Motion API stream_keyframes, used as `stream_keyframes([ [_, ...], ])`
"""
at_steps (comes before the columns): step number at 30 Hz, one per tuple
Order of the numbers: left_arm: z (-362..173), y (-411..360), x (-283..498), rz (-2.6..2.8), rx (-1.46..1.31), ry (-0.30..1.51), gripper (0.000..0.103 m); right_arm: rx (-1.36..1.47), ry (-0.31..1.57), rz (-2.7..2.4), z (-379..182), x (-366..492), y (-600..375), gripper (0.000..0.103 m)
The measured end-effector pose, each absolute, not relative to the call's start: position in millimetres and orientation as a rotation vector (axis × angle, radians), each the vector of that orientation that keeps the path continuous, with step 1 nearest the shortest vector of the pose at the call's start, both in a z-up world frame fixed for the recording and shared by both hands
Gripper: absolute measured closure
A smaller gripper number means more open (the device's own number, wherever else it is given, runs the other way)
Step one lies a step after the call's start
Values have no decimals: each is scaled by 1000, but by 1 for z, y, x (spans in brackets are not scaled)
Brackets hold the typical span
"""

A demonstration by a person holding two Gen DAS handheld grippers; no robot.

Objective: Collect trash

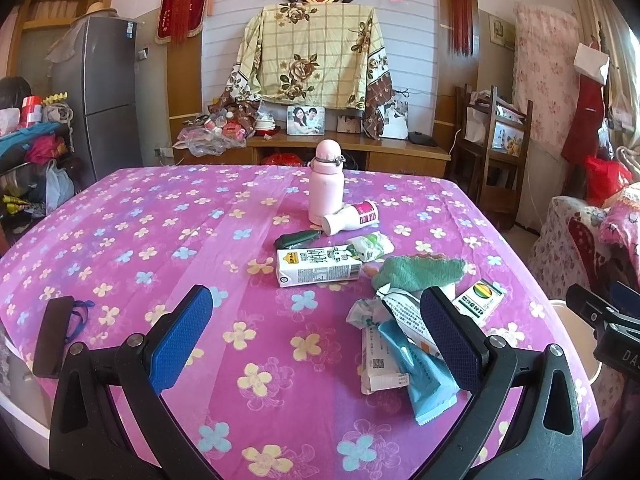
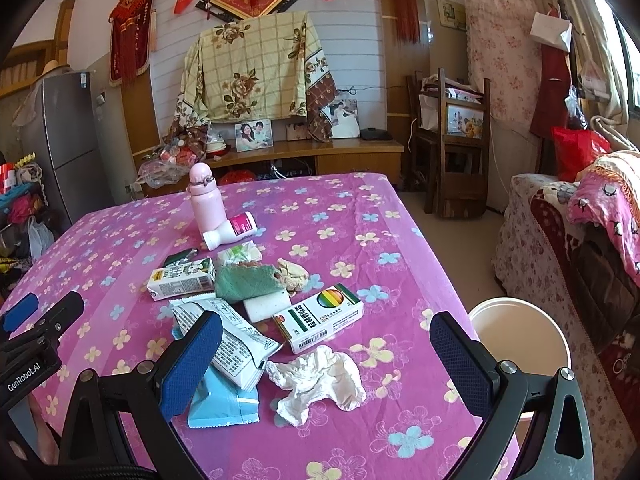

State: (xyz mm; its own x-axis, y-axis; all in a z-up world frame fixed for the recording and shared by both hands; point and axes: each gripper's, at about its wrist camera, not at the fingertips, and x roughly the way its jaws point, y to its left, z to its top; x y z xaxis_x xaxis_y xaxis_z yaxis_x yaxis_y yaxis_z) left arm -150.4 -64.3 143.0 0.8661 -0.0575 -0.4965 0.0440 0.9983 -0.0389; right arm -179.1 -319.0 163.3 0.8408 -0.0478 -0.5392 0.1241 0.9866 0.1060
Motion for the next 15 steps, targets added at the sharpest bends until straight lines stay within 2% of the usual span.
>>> stream_keyframes([
  [15,138,-71,-145,-56,-15,546,0,142,599,-94,155,-172,-325,0],
])
